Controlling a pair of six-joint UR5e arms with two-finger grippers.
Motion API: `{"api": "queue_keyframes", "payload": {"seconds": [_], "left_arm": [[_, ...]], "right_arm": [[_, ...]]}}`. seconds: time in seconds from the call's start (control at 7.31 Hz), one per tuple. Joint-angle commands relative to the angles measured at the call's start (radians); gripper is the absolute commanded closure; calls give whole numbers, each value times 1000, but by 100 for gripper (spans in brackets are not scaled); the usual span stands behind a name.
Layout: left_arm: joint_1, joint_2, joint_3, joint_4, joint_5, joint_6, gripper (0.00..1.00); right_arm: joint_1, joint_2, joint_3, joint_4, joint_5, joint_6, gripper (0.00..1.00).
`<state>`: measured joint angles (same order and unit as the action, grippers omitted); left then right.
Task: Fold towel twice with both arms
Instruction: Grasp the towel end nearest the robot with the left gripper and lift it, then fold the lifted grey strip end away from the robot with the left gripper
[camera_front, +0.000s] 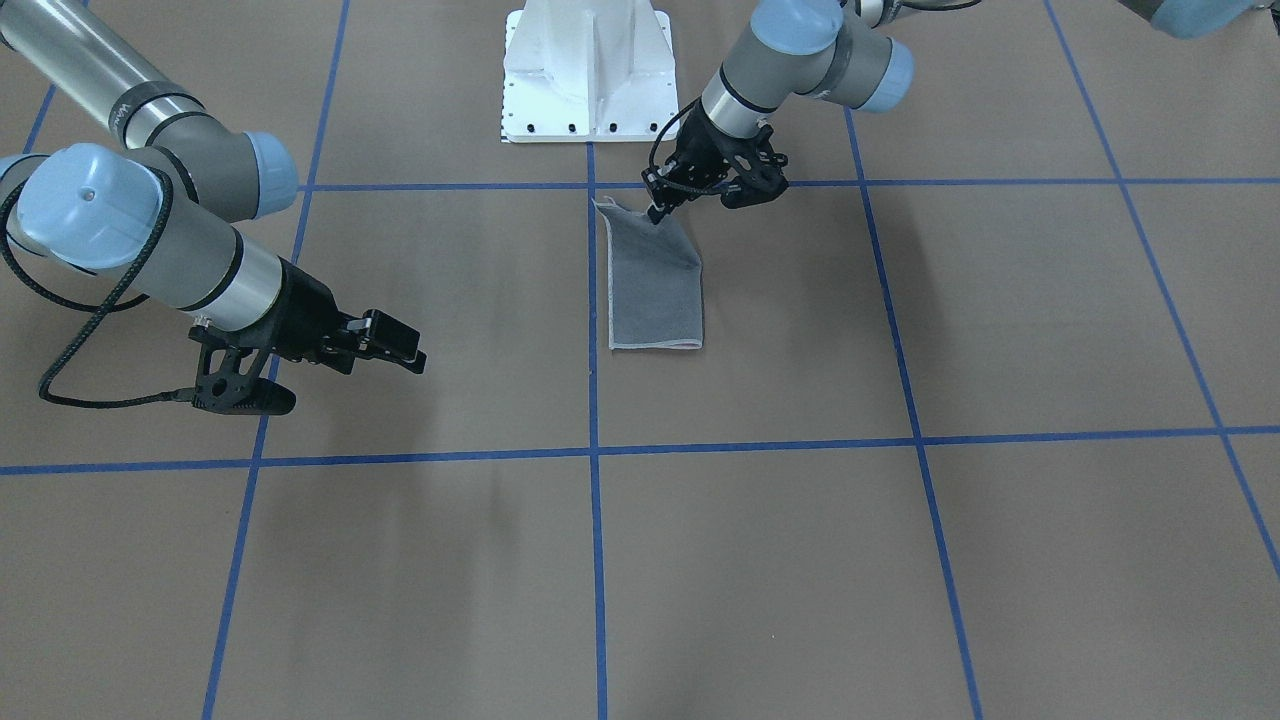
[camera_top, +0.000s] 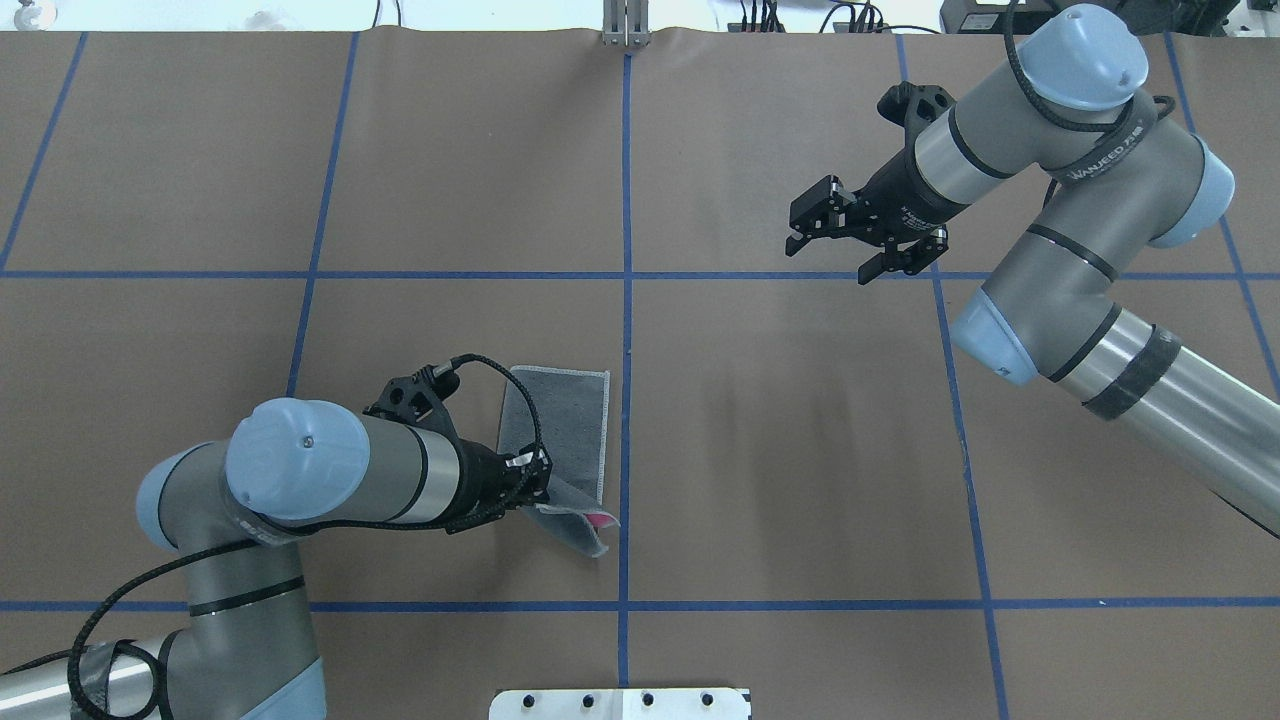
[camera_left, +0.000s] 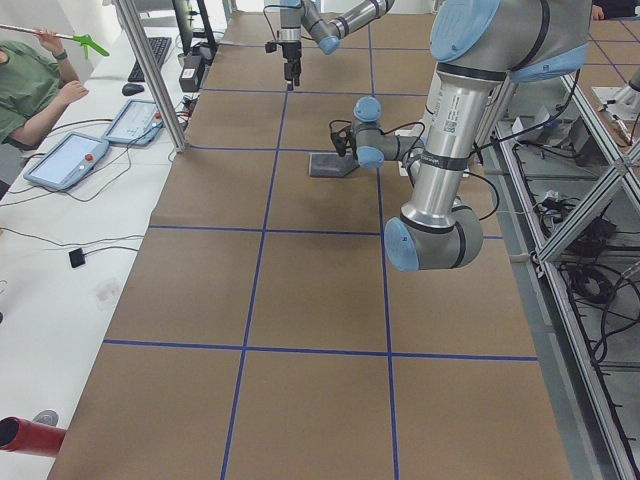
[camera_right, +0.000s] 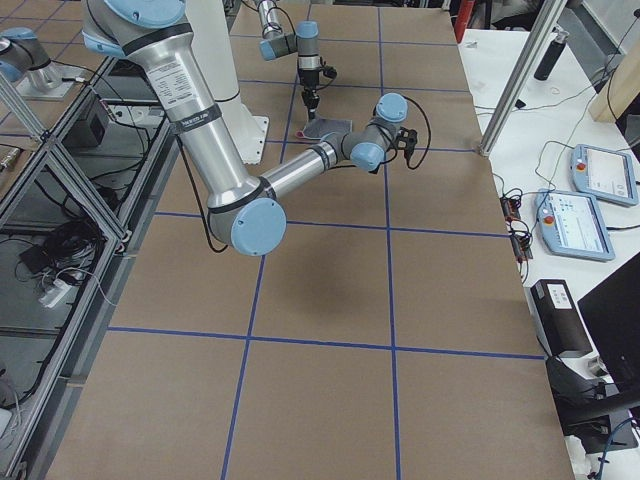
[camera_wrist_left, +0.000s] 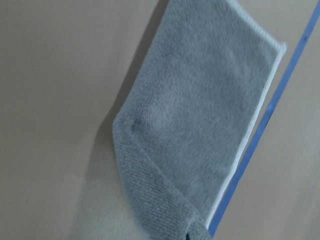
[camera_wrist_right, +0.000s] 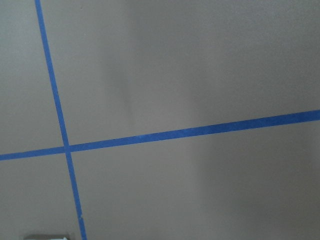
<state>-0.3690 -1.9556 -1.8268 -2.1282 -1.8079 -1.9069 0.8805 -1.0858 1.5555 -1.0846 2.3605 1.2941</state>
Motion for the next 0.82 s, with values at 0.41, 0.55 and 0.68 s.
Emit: {"api": "queue_keyframes", "payload": {"seconds": [0.41, 0.55, 0.68], "left_arm": [[-96, -123, 112, -3, -2, -11, 100], [-102, -123, 112, -4, -1, -12, 100], [-113, -121, 118, -12, -2, -33, 100]], "right_arm": [[-2, 3, -5, 0, -23, -1, 0], [-2, 3, -5, 0, -23, -1, 0], [-2, 4, -6, 0, -24, 1, 0]]}}
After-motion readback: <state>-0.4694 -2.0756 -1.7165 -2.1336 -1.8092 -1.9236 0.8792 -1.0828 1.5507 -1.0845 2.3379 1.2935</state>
